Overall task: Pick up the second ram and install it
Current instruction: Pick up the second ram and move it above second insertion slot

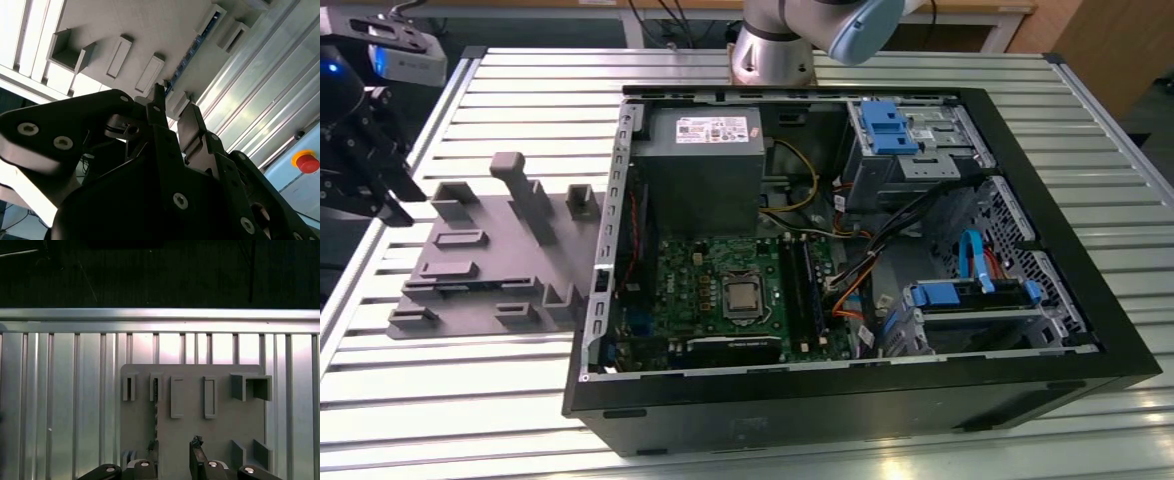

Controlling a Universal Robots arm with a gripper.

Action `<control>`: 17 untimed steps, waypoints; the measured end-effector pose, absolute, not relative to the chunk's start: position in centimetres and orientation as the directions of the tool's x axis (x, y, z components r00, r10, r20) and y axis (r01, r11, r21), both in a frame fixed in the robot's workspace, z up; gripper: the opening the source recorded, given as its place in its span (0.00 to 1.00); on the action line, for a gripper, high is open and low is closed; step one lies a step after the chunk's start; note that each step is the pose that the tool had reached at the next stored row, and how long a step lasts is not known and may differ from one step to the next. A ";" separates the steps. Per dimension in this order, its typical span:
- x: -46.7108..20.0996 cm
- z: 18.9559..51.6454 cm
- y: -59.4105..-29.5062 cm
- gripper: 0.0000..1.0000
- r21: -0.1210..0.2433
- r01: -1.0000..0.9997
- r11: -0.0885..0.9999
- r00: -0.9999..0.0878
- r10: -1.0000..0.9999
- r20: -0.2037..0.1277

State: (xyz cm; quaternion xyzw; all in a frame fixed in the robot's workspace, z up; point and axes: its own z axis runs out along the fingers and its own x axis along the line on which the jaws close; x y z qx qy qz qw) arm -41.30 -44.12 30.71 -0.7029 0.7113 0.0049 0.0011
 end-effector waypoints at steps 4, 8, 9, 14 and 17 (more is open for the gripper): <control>-41.3 30.3 -44.1 0.38 0.005 -1.000 0.012 -0.012 -1.000 -0.008; -41.3 29.9 -44.1 0.38 0.005 -1.000 0.012 -0.012 -1.000 -0.007; -41.3 29.8 -44.1 0.38 0.005 -1.000 0.012 -0.012 -1.000 -0.007; -41.3 29.0 -44.2 0.38 0.005 -1.000 0.012 -0.012 -1.000 -0.007; -41.3 29.0 -44.2 0.38 0.005 -1.000 0.012 -0.012 -1.000 -0.007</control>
